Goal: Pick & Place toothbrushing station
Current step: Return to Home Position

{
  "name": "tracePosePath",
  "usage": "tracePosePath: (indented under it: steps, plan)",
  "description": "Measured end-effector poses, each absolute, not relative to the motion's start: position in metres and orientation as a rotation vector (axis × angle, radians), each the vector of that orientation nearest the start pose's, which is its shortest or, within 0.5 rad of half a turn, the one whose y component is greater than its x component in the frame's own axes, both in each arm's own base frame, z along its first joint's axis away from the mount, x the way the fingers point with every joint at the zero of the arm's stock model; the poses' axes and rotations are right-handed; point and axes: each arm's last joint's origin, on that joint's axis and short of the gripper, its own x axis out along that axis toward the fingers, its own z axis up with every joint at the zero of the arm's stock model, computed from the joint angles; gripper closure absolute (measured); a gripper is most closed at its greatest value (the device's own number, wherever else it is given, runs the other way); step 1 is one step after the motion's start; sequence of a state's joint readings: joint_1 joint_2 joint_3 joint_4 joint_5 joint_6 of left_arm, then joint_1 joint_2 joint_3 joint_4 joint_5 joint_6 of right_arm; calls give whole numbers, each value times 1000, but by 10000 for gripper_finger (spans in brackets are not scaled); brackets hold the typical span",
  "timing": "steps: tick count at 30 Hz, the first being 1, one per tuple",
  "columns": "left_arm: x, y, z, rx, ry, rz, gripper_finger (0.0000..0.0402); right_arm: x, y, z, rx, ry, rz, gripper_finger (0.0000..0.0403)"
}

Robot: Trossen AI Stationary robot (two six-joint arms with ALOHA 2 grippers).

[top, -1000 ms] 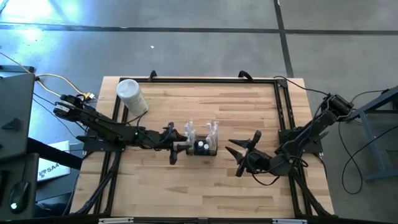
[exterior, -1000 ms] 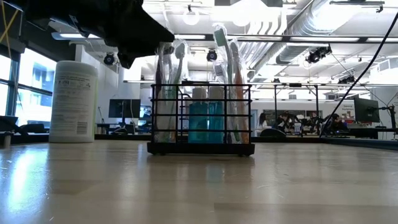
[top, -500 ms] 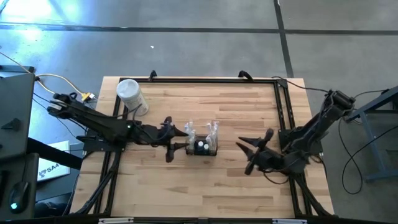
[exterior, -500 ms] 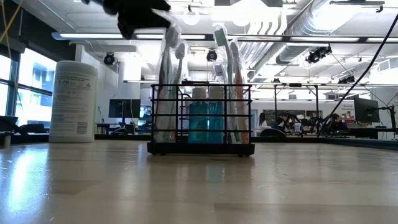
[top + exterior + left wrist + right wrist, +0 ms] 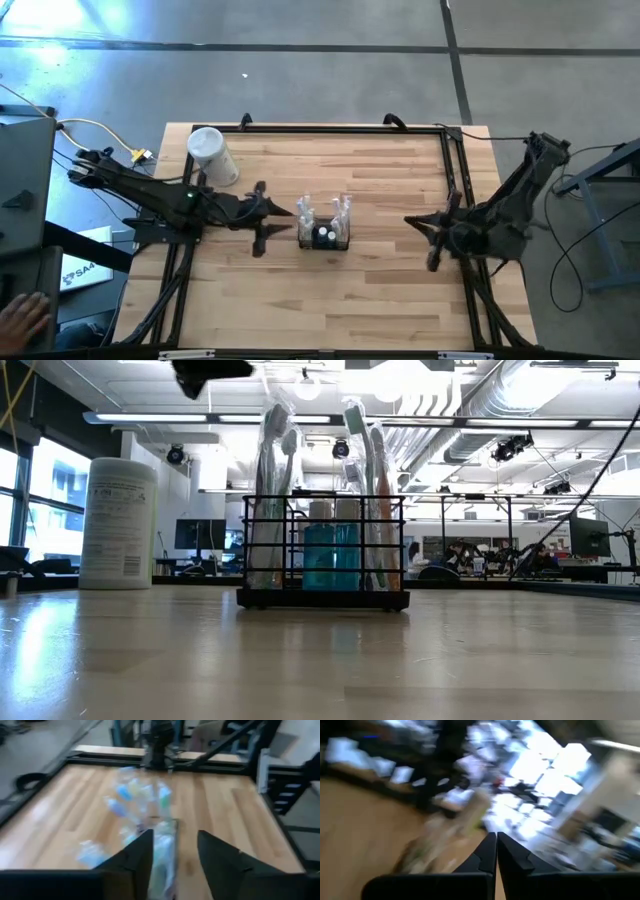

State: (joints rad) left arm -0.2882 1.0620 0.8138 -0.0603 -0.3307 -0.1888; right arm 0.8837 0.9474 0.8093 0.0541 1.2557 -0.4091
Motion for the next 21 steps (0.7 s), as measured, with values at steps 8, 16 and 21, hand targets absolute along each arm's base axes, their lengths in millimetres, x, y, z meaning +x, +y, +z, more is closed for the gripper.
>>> tracePosePath:
  steps: [8,16,21]
  plan:
    - [178,-40,320,6,336,168,390,111,80,315,-223,225,18,399]
    - [132,-24,309,44,330,230,399,103,56,261,-182,114,40,399]
    - [115,-21,285,30,242,154,400,102,45,226,-167,-20,51,399]
